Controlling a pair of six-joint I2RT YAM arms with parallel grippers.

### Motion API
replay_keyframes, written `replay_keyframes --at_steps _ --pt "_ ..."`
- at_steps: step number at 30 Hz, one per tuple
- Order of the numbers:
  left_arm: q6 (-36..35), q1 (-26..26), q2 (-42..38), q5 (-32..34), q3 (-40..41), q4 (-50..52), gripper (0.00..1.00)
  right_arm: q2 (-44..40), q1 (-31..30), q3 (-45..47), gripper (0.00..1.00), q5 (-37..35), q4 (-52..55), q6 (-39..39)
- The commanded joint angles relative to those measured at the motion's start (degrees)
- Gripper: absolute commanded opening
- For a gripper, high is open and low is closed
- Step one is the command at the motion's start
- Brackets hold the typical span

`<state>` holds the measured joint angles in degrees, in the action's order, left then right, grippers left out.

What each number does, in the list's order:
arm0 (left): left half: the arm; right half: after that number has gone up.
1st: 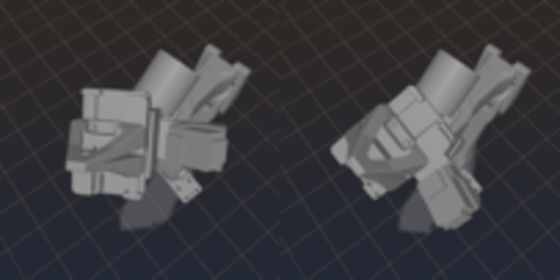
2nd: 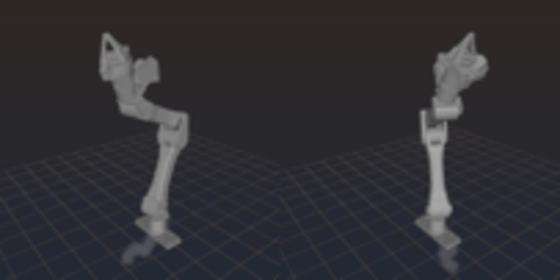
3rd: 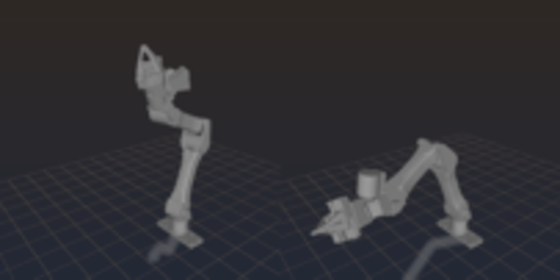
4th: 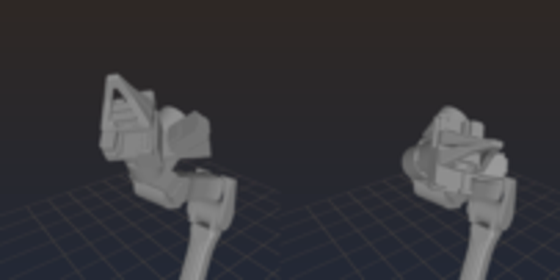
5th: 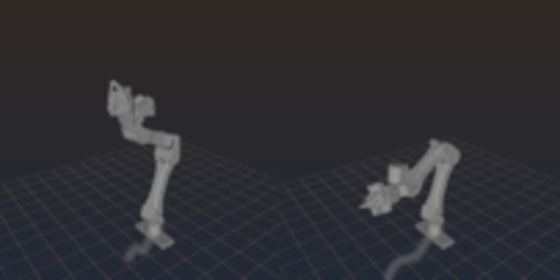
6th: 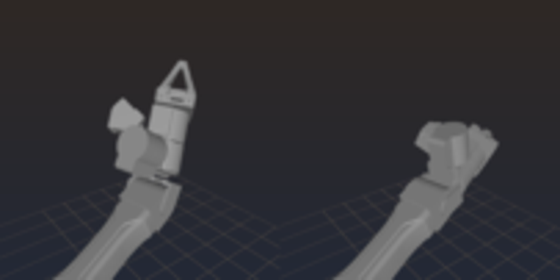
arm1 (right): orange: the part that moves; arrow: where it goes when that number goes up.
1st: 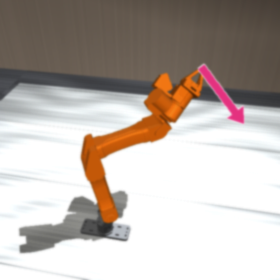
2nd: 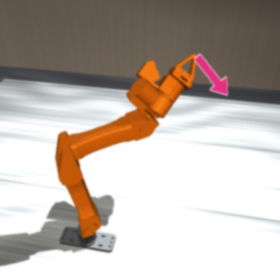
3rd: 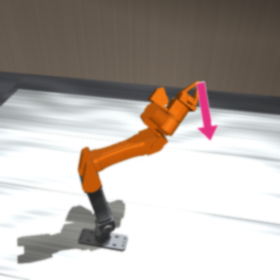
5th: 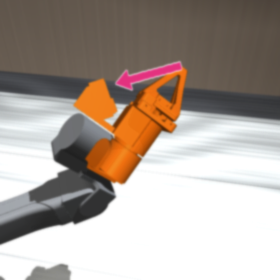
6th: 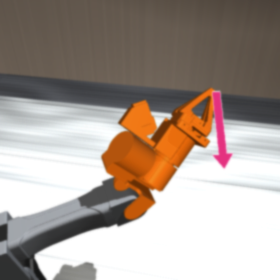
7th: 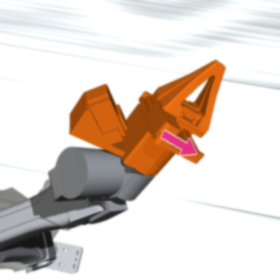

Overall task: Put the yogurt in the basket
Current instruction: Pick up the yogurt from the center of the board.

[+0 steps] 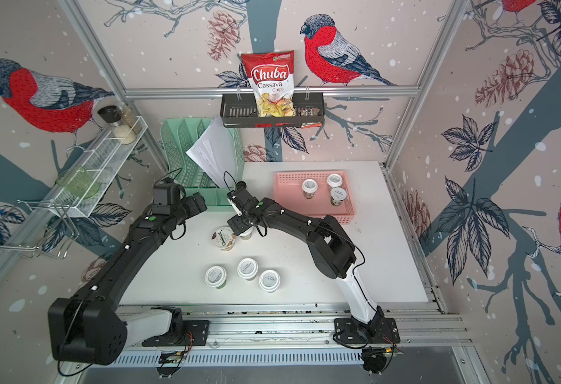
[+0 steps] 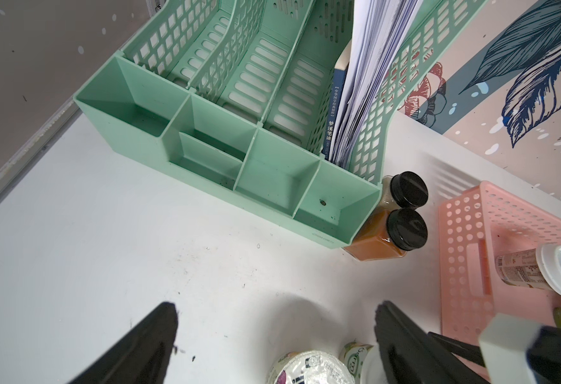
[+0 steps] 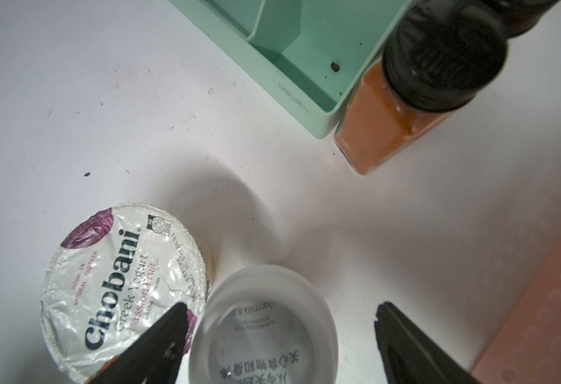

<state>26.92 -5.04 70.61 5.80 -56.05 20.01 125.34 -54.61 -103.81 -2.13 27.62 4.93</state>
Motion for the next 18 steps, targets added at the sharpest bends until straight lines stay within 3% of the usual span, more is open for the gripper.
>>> replay_keyframes --at_steps 1,13,18 --pt "-0.6 0.2 -0.4 0.1 0.3 -0.9 0.96 0.1 -0.1 0.3 0.88 -0.4 1.2 1.0" --pt "-0.7 0.2 -0.1 -0.3 0.1 -1.0 0.96 -3.8 0.3 5.5 0.82 -1.7 0.9 1.3" --pt "-0.7 0.2 -0.1 -0.5 0.1 -1.1 0.96 -5.3 0.4 6.9 0.85 -1.5 0.8 1.4"
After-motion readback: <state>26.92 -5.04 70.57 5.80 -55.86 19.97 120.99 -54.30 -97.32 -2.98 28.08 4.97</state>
